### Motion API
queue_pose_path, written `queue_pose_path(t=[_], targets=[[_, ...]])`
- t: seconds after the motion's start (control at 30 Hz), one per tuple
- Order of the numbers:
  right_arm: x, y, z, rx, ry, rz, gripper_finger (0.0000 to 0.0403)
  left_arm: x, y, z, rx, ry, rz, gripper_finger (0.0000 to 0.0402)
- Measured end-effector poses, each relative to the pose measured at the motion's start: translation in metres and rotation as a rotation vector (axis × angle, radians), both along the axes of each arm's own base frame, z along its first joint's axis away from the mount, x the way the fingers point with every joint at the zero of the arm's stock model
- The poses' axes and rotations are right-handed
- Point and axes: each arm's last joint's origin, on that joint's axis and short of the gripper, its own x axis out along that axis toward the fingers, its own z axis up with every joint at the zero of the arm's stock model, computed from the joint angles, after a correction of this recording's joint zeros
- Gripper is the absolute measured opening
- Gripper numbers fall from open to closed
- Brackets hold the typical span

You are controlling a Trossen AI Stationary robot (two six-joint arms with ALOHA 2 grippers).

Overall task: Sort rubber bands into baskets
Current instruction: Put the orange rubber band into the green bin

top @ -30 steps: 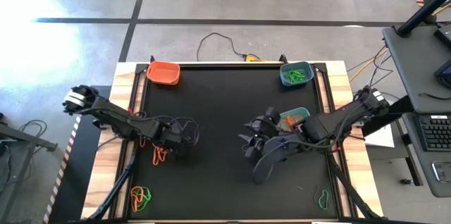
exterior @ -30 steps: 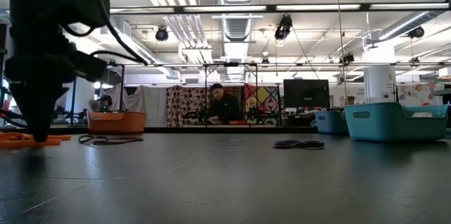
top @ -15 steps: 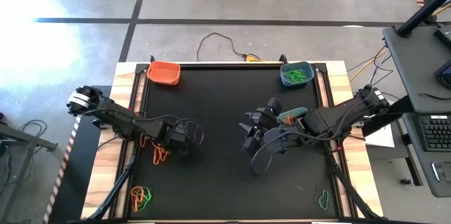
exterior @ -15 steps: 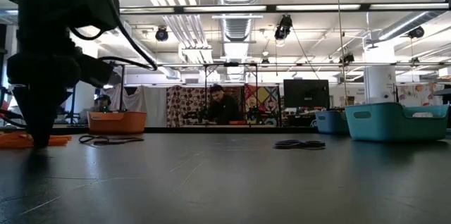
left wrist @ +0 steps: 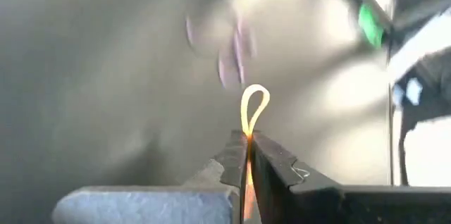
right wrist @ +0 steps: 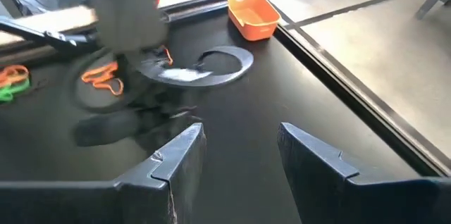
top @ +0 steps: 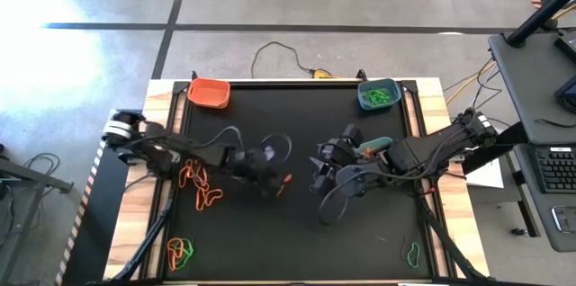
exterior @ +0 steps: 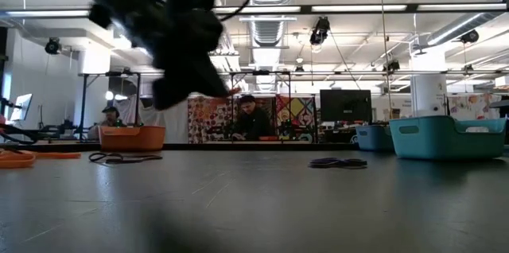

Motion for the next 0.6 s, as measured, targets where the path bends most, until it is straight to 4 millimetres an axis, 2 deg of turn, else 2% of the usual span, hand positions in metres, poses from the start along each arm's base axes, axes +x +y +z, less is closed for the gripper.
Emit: queue_pose_path(t=[0.07, 0.13, 0.3, 0.4, 0.5, 0.6], targets=[[-0.003, 0.0, -0.003, -0.006, 0.035, -0.001, 0.0178, 0.015, 0.017, -0.002, 0.006, -0.031, 0.071, 0.0], [-0.007, 0.0, -0.009, -0.005, 0.079, -0.015, 0.0178, 0.027, 0.034, -0.011, 0.031, 0.008, 0.138, 0.0], [-0.016, -0.002, -0.047, 0.037, 0.233, -0.05, 0.0178, 0.051, 0.06, -0.034, 0.081, 0.156, 0.172, 0.0], [-0.019, -0.003, -0.076, 0.077, 0.281, -0.092, 0.0178, 0.056, 0.068, -0.052, 0.075, 0.285, 0.187, 0.0], [-0.019, -0.006, -0.108, 0.131, 0.326, -0.075, 0.018, 0.06, 0.07, -0.058, 0.098, 0.304, 0.172, 0.0007], [-0.015, -0.012, -0.136, 0.184, 0.343, -0.018, 0.0194, 0.06, 0.069, -0.058, 0.103, 0.299, 0.119, 0.0032]])
